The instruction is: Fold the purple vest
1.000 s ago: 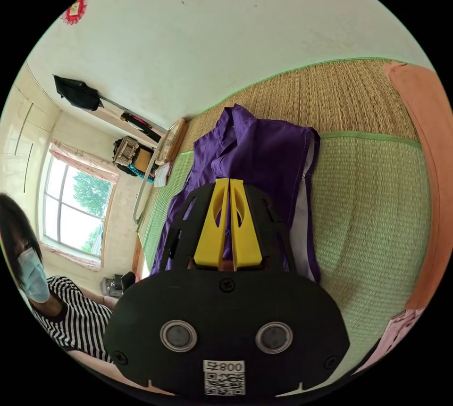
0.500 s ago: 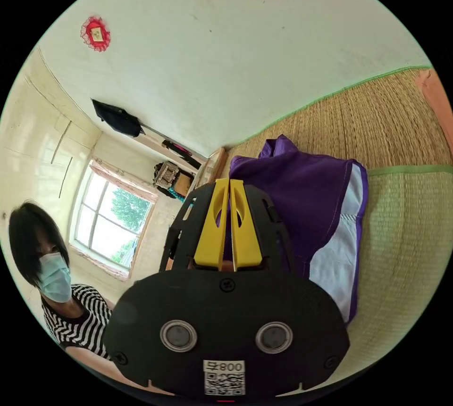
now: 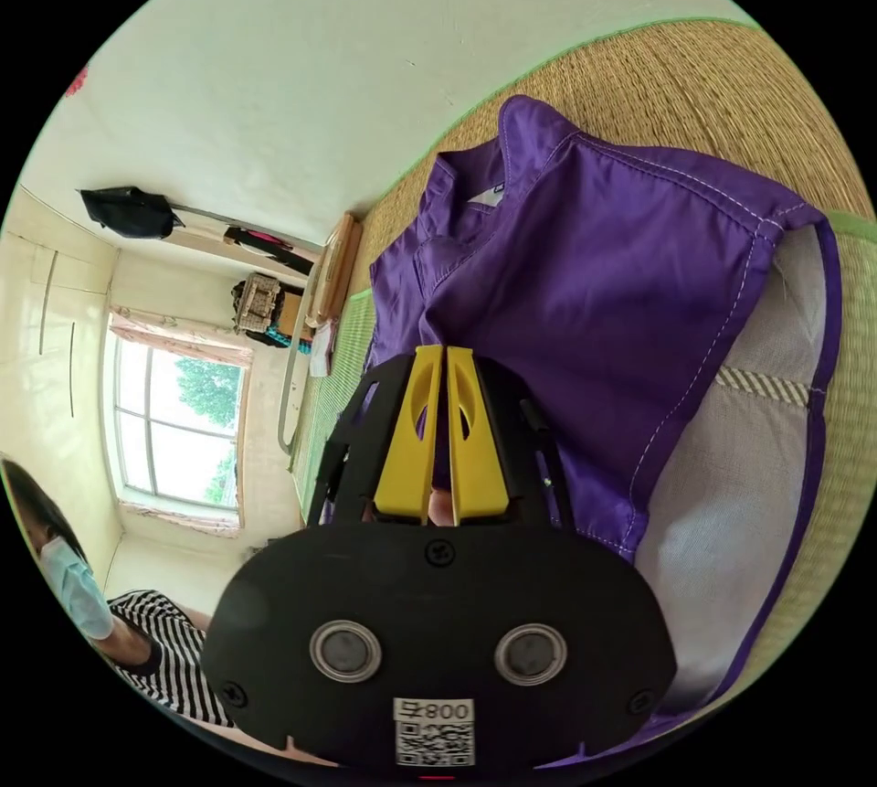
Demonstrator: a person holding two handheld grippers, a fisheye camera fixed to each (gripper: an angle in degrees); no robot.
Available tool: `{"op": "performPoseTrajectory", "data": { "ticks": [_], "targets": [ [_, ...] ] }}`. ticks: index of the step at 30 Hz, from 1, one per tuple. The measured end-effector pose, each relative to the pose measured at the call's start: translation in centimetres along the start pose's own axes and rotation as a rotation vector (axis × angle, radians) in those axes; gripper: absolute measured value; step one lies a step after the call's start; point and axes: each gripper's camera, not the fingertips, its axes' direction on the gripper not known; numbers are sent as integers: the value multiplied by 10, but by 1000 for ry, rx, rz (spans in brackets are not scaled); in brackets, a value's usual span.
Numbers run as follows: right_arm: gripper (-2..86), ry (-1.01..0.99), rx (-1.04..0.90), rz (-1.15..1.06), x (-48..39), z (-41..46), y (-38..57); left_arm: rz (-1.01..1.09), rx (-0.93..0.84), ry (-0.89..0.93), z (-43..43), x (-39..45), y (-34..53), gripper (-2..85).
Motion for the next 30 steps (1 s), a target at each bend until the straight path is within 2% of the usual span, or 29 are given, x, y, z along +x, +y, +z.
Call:
{"op": "performPoseTrajectory", "data": {
  "ticks": [17, 22, 27, 30],
  "targets": [
    [30, 29, 50, -14, -32, -3, -4, 0, 36, -49, 4, -21, -6, 20],
    [29, 8, 148, -28, -35, -34, 14, -33, 52, -22, 6, -33, -2, 27],
    [26, 77, 109, 97, -22, -51, 29, -20, 62, 55, 3, -39, -2, 52],
    [31, 69, 124, -7, -52, -79, 61, -22, 65, 105, -2, -42, 1, 67]
  ]
}}
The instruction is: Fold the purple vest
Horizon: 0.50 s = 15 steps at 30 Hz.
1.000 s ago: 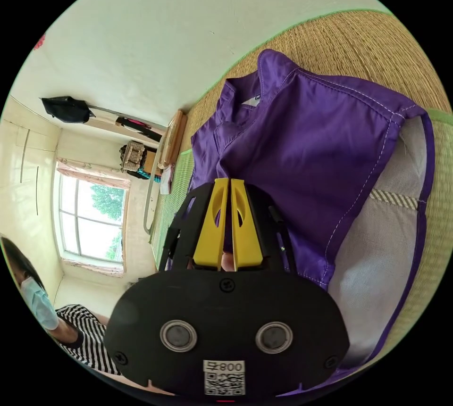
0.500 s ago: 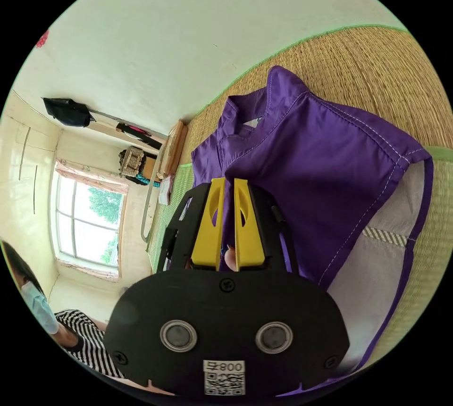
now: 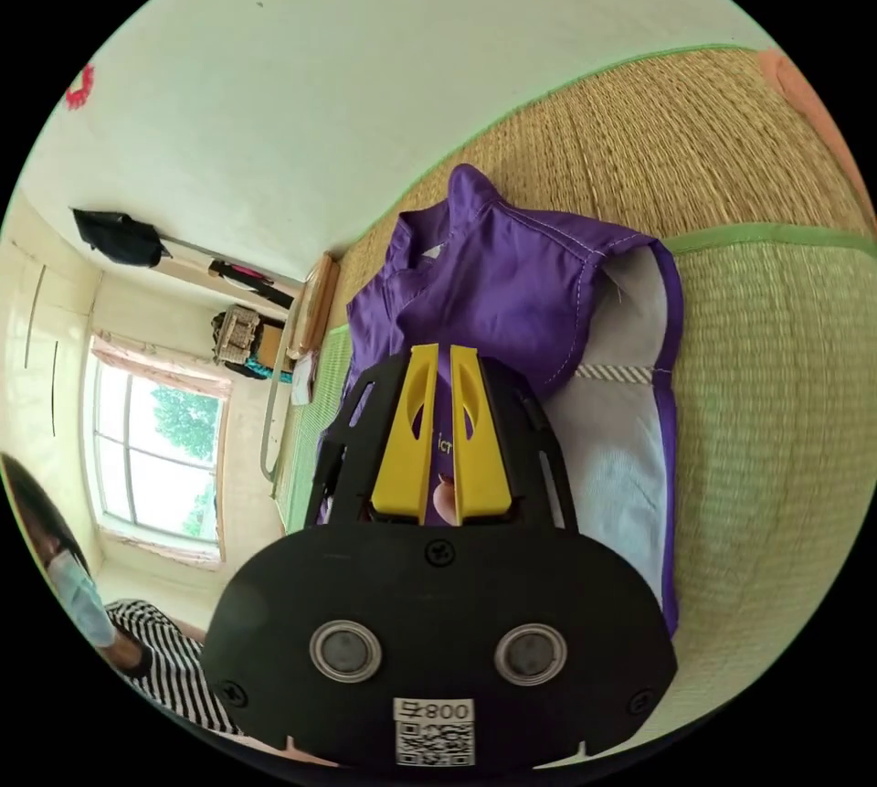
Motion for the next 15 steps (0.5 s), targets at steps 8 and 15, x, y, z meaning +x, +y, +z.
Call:
{"op": "performPoseTrajectory", "data": {
  "ticks": [8, 15],
  "targets": [
    [49, 167, -197, -137, -70, -80, 196, -34, -80, 50, -6, -9, 20, 74],
    [65, 47, -274, -32, -120, -119, 341, 6, -117, 94, 1, 10, 19, 39]
  ]
}}
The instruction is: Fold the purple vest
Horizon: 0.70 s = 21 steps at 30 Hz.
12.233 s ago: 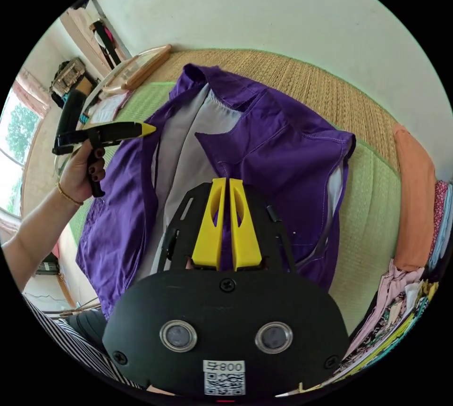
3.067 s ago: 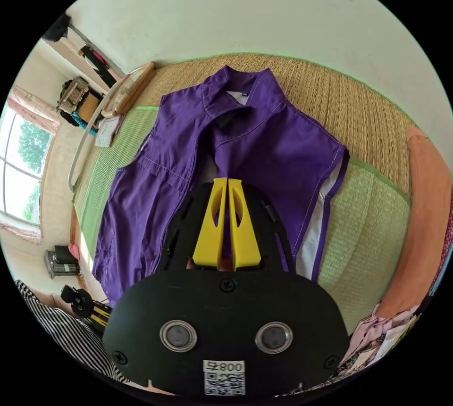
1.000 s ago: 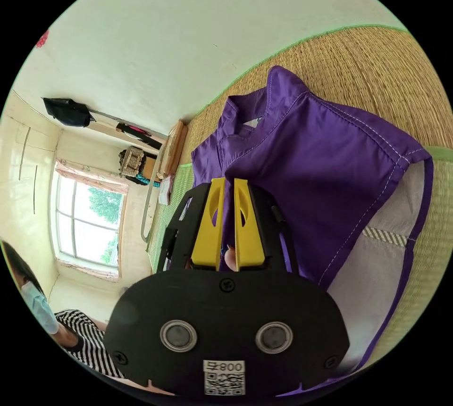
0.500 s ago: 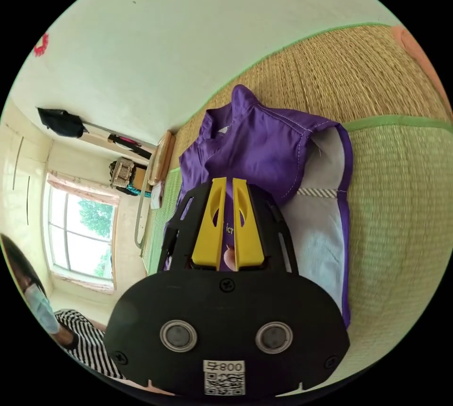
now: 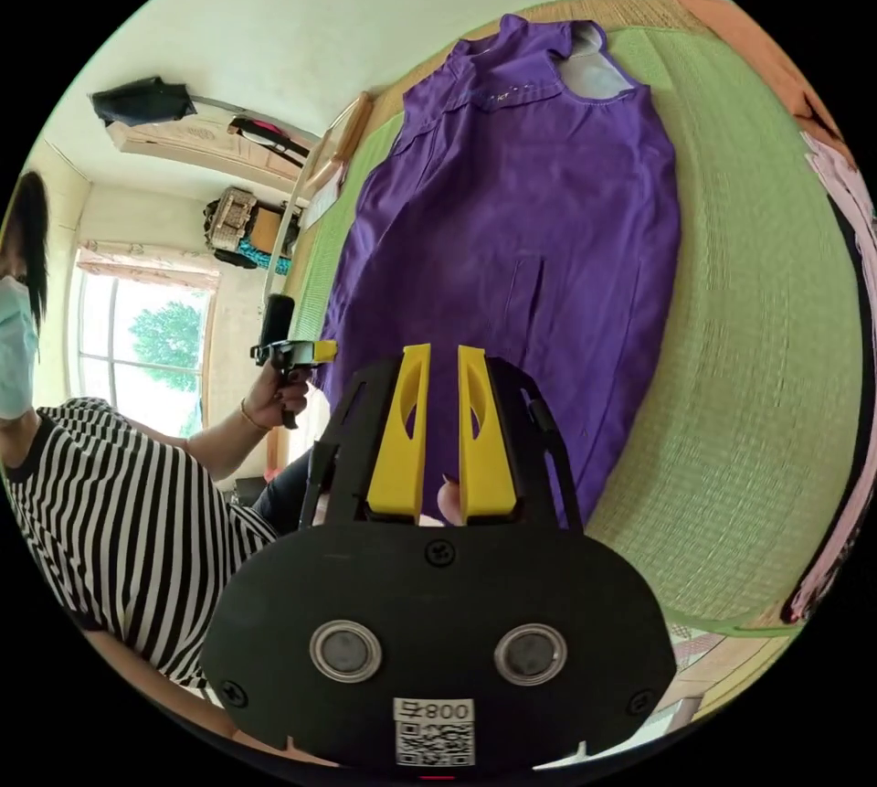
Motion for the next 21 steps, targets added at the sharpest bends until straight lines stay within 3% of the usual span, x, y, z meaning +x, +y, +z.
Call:
{"op": "performPoseTrajectory", "data": {
  "ticks": [4, 8, 21],
  "targets": [
    [78, -88, 2, -79, -45, 6, 15, 84, -36, -58, 12, 28, -12, 34],
    [85, -24, -86, -105, -66, 30, 16, 86, -47, -60, 24, 36, -18, 35],
    [20, -260, -18, 18, -18, -6, 36, 64, -13, -88, 4, 27, 4, 101]
  ]
}}
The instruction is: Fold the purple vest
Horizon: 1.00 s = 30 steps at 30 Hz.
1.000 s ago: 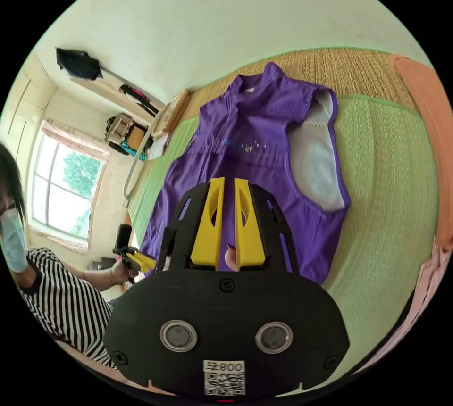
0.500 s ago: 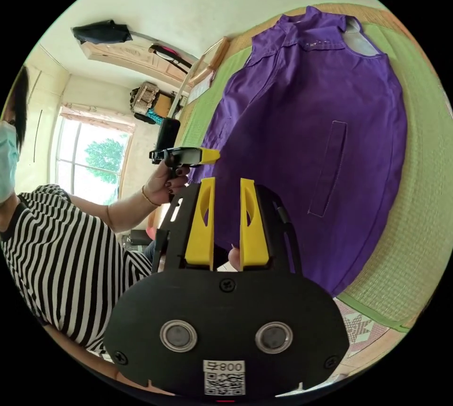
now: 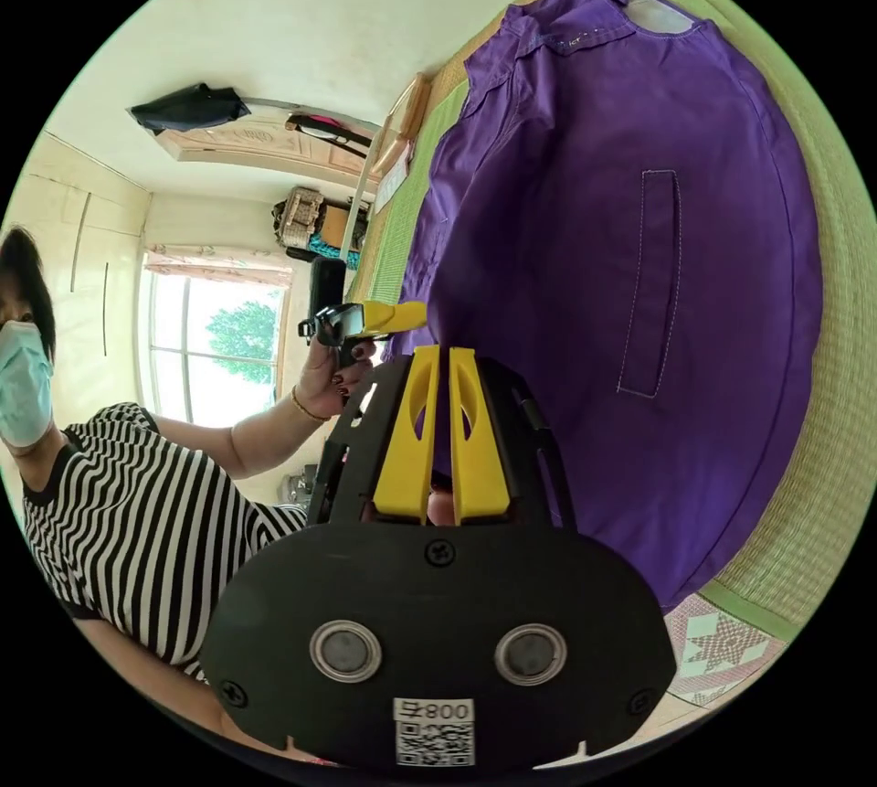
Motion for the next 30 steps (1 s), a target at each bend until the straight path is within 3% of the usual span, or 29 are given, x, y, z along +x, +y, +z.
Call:
{"op": "performPoseTrajectory", "data": {
  "ticks": [4, 13, 16, 21, 23, 30],
  "targets": [
    [20, -41, -6, 4, 3, -5, 0, -55, -103, 196, 26, -13, 5, 85],
    [22, -22, 70, 21, -8, -50, 16, 43, -59, 19, 12, 37, 12, 32],
    [16, 94, 78, 51, -9, -66, 25, 51, -33, -94, -2, 50, 19, 30],
    [3, 519, -53, 120, -5, -61, 37, -160, -48, -205, -11, 20, 34, 31],
    [1, 589, -88, 125, -5, -57, 41, -187, -22, -132, -15, 15, 40, 30],
    [0, 613, -41, 152, -11, -73, 50, -170, -43, -198, -9, 29, 29, 17]
  ]
}}
